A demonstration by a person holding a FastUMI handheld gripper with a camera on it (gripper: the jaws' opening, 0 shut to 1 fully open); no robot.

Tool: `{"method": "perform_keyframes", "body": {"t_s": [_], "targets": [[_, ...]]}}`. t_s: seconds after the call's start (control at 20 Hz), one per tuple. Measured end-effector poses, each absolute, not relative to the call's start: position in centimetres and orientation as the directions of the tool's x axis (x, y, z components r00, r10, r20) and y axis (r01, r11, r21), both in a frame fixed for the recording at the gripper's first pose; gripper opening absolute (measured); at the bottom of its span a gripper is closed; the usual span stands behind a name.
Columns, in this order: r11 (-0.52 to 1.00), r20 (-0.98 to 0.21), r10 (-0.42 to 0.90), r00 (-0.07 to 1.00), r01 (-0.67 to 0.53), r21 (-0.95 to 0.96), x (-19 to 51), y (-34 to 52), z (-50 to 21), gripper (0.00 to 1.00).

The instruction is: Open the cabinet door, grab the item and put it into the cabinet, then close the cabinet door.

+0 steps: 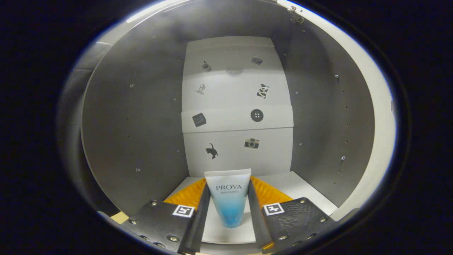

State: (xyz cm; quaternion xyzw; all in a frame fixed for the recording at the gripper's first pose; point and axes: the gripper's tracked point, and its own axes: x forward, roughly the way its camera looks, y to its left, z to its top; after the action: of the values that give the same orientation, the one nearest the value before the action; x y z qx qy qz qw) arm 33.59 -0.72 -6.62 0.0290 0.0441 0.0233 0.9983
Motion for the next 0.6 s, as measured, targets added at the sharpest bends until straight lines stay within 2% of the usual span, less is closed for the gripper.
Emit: {"method": "perform_keyframes", "body": {"t_s": [0.15, 0.3, 0.6], "targets": [[0.995, -0.090, 0.065, 0.994, -0.058, 0.077, 33.6, -0.4, -6.7, 0.62], [0.996, -0.093, 0.052, 0.994, -0.045, 0.073, 33.1, -0.6, -6.7, 0.89], [0.998, -0.054, 0.039, 0.998, -0.037, 0.044, 29.6, -0.9, -4.5, 0.99]]}}
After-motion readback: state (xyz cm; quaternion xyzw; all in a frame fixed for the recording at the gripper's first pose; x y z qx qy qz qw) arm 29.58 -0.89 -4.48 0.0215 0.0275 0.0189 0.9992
